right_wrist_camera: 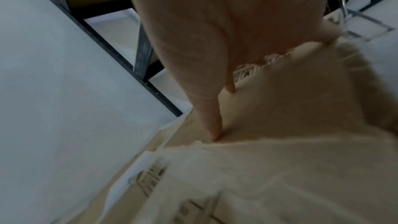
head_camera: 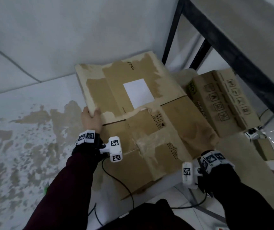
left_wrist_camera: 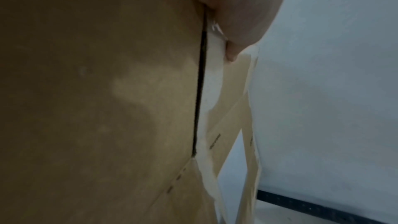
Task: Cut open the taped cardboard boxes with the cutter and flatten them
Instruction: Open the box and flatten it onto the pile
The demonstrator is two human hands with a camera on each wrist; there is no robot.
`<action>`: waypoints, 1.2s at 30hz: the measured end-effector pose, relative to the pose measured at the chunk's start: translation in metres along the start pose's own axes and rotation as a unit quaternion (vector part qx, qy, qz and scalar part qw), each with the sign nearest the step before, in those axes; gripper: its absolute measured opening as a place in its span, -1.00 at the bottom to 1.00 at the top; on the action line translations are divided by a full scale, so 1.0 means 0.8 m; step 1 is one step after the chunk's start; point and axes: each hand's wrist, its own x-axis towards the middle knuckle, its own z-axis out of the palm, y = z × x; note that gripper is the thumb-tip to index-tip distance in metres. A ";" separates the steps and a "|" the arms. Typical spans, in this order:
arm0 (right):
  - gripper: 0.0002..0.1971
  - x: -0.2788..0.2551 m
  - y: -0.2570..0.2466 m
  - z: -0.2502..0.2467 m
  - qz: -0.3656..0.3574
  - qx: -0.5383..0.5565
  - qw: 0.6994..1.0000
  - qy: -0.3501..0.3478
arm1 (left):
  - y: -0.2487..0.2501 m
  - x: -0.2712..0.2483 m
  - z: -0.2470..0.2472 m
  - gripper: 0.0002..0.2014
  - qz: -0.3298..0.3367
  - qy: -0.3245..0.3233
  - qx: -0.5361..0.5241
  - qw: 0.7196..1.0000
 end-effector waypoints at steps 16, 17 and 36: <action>0.49 0.081 0.029 -0.039 -0.002 -0.024 0.999 -0.042 | -0.009 -0.024 0.048 -0.47 0.002 0.050 0.050 0.997; 0.46 0.078 0.025 -0.043 -0.012 -0.026 0.999 -0.041 | -0.011 -0.024 0.048 -0.47 0.002 0.053 0.054 0.997; -0.63 -0.054 -0.047 0.025 -0.225 0.041 0.973 0.041 | -0.013 -0.089 -0.043 -0.63 0.105 -0.140 0.304 0.936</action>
